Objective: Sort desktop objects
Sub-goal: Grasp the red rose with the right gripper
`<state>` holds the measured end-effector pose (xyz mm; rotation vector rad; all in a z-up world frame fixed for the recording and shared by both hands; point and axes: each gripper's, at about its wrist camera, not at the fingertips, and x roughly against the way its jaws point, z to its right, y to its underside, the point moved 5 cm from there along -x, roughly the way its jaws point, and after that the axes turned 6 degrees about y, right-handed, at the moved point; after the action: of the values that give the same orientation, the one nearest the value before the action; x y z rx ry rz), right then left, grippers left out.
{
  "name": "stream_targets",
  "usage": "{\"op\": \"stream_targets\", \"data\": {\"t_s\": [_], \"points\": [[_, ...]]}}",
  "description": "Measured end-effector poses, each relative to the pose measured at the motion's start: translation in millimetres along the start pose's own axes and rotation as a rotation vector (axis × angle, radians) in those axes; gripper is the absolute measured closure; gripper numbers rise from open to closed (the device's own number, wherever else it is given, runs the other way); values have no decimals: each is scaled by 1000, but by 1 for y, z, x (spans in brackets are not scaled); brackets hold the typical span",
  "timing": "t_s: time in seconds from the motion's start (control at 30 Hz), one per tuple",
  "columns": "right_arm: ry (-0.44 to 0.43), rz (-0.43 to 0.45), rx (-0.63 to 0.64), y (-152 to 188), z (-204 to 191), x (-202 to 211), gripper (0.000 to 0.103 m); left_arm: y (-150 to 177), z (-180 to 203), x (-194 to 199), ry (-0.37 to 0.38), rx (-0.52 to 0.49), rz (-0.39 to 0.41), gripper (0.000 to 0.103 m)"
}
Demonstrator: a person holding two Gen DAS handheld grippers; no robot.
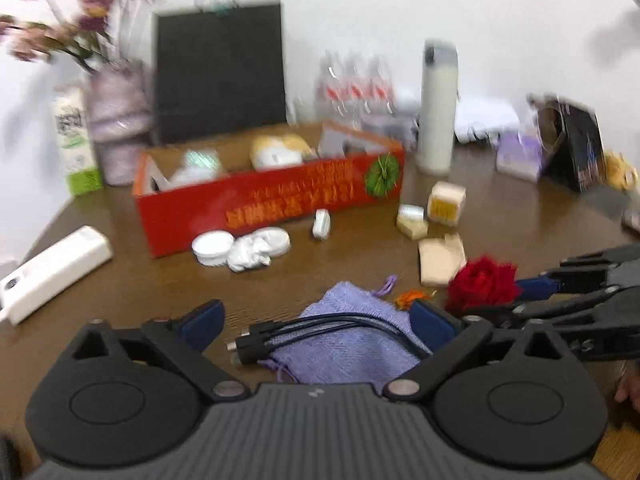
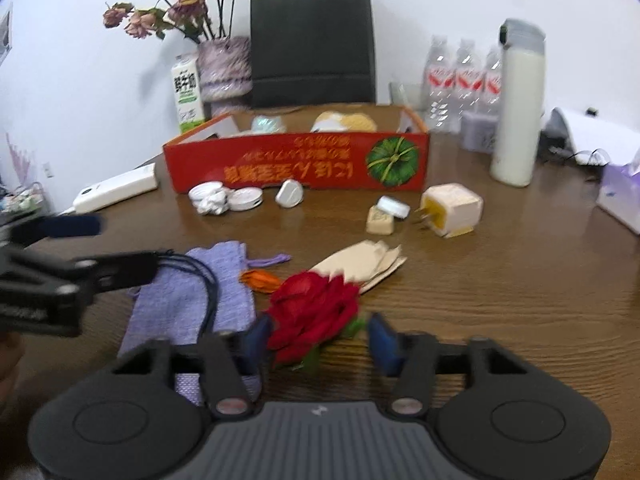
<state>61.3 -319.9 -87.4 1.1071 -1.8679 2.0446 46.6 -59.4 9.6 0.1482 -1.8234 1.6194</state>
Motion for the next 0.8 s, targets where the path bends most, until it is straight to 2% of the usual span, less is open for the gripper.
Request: {"op": "stream_targets", "data": {"t_s": [0.07,0.13,0.17,0.2,0.3,0.33,0.37,0.4,0.43,0.5,0.53,0.57,0.6,0.63,0.67,0.7,0.8], "points": [[-14,-6,-25,-1,5,0,73,-8,-8,-7,43,-41,-13,24],[-13,-4,-41,-2,10,0,73,-14,-10,-11,132,-138,-17,39],[-9,-4,-48,-3,12,0,73,-16,-10,-16,154,-179,-38,52],[-10,-5,-57,-4,15,-1,73,-16,-10,-21,179,-208,-79,55],[-29,2,-97,-10,22,0,73,-14,-8,-34,244,-275,-157,57],[-31,9,-106,-12,24,0,68,-13,-7,-35,281,-296,-175,57],[-33,16,-109,-14,25,0,60,-11,-6,-35,312,-307,-181,54],[-32,22,-108,-16,26,-1,55,-10,-4,-36,327,-316,-185,44],[-26,24,-106,-18,26,-4,50,-8,-3,-39,333,-330,-191,41],[-20,18,-102,-19,24,-11,50,-3,0,-46,318,-344,-209,53],[-20,10,-103,-19,24,-14,54,-2,1,-44,316,-323,-201,57],[-20,2,-105,-18,23,-18,58,-2,0,-43,306,-317,-201,70],[-26,-7,-105,-17,22,-20,70,-2,0,-41,284,-320,-201,78],[-31,-10,-107,-17,21,-22,70,-3,-1,-38,267,-315,-201,81],[-32,-6,-110,-17,20,-21,70,-4,-3,-33,253,-293,-191,90],[-34,-1,-113,-17,20,-20,70,-6,-6,-28,233,-262,-185,94],[-28,35,-115,-22,19,-10,72,-13,-19,-10,210,-109,-139,98]]}}
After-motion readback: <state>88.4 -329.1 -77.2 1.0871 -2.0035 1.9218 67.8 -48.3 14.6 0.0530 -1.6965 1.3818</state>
